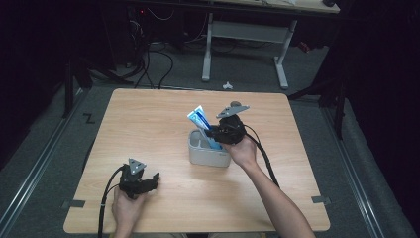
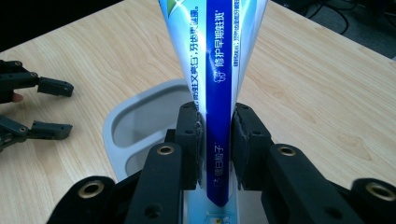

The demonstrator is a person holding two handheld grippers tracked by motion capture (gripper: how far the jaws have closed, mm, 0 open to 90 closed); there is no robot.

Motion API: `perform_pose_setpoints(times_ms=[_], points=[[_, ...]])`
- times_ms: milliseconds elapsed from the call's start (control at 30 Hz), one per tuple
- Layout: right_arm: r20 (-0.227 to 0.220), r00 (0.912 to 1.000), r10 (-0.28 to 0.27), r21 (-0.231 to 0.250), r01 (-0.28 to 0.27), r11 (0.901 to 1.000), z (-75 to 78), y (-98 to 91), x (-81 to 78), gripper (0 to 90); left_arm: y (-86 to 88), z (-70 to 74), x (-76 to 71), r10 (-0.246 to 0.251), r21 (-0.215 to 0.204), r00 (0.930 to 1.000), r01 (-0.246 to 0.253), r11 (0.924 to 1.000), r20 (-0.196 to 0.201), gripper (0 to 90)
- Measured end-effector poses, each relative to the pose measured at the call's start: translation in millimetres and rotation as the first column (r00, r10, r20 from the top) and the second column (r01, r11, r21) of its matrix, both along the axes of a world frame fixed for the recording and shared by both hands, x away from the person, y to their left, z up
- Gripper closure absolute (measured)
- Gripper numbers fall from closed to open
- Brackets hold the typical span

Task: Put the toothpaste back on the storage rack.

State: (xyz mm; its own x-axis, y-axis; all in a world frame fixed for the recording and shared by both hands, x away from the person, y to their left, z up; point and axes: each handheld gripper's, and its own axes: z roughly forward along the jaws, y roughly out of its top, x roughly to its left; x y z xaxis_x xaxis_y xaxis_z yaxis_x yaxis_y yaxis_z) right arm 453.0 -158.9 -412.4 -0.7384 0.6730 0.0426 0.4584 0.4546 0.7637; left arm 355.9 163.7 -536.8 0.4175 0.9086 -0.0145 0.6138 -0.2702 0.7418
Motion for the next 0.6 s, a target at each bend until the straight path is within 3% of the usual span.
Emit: perform_pose_setpoints(times_ms=[600], points=[[0.002,1.0,0.006,0.0,-0.006,1.0,-5.8,-4.2,-2.2,72.7,0.0,0.0,0.0,0.0,0.0,1.0,0.0,1.0,0.0,25.7]])
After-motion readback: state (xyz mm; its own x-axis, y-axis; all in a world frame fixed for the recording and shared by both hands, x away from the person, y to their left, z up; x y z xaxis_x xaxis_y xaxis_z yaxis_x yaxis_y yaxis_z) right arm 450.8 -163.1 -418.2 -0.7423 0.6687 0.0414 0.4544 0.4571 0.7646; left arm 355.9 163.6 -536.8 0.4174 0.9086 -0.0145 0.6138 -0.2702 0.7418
